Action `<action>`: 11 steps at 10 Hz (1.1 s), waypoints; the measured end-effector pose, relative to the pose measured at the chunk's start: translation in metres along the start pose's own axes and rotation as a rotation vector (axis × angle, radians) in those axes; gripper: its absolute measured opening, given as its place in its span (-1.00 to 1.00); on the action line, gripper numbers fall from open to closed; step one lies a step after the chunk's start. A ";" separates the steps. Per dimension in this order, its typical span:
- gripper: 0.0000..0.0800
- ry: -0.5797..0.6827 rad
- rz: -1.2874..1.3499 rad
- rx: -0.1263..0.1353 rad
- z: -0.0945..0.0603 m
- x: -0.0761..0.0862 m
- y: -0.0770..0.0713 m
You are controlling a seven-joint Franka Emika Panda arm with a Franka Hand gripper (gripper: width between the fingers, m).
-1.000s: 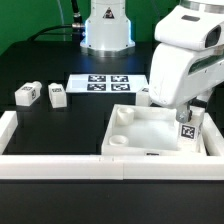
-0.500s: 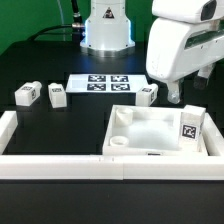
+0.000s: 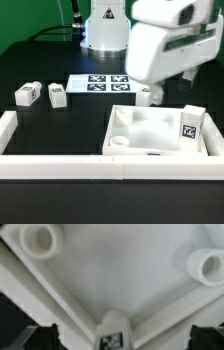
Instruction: Assemble square table
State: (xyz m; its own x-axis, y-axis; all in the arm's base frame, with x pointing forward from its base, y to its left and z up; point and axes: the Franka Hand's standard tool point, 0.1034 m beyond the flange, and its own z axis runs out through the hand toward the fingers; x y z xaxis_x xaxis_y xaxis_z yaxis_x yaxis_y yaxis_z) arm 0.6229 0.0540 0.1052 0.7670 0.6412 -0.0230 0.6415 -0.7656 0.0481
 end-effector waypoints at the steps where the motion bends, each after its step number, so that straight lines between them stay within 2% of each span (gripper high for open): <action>1: 0.62 0.005 0.027 -0.005 -0.002 -0.017 -0.007; 2: 0.62 -0.006 0.101 0.005 0.001 -0.029 -0.010; 3: 0.62 -0.007 0.181 0.018 0.004 -0.033 -0.009; 4: 0.62 -0.006 0.265 0.017 0.003 -0.031 -0.011; 7: 0.62 -0.006 0.300 0.018 0.003 -0.032 -0.012; 8: 0.62 -0.006 0.359 0.017 0.001 -0.041 -0.015; 9: 0.62 -0.017 0.419 0.024 0.002 -0.060 -0.022; 10: 0.62 -0.032 0.468 0.032 0.007 -0.075 -0.030; 11: 0.62 -0.056 0.532 0.052 0.016 -0.090 -0.035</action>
Offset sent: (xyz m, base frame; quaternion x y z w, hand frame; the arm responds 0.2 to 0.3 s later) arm 0.0000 0.0000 0.0000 0.0000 0.0000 0.1938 0.9810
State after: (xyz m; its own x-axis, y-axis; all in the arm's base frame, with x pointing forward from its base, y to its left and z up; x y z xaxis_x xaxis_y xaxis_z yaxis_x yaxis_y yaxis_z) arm 0.5312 0.0225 0.0898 0.9849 0.1615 -0.0619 0.1629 -0.9865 0.0184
